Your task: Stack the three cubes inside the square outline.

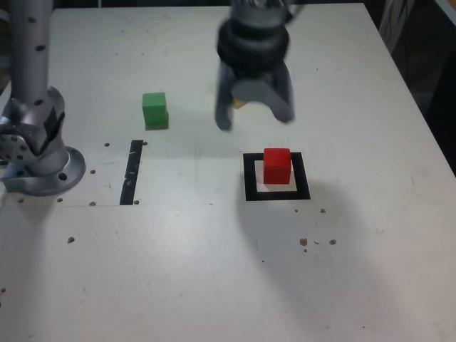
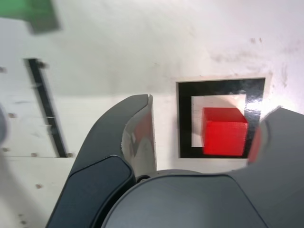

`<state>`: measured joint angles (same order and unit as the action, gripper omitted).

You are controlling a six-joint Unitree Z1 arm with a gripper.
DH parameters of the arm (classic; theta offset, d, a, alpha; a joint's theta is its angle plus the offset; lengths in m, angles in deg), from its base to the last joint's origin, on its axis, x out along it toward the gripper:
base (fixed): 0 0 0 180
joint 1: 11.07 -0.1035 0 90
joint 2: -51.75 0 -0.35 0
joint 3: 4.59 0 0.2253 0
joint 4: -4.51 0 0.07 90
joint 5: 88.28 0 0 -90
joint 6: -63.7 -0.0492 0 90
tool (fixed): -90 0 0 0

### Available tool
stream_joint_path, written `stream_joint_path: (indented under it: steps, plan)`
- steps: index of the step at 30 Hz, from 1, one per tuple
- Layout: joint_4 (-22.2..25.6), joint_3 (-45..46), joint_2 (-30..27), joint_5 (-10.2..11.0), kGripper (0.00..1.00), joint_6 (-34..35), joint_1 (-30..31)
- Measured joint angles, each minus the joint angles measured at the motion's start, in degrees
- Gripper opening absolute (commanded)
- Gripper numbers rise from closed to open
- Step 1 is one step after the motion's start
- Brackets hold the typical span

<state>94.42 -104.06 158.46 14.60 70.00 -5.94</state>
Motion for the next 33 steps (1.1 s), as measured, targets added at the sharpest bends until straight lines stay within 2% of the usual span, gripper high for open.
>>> stream_joint_path:
  steps: [2,6,10,15,23,28,33]
  plan:
    - [2.0,0.9,-2.9,0.8,0.94,-0.5,-3.0]
    - [2.7,1.8,-7.7,1.7,0.94,-2.5,-10.4]
    - [1.9,3.1,-7.1,2.1,0.94,-5.1,-17.8]
    - [-1.8,3.5,-4.9,2.0,0.94,-6.6,-26.8]
    - [-6.7,2.8,1.8,-1.9,0.94,-1.0,-31.3]
    - [-6.6,1.2,4.9,-3.4,0.93,0.7,-32.4]
    - [-6.6,0.7,7.8,-3.7,0.92,1.1,-33.0]
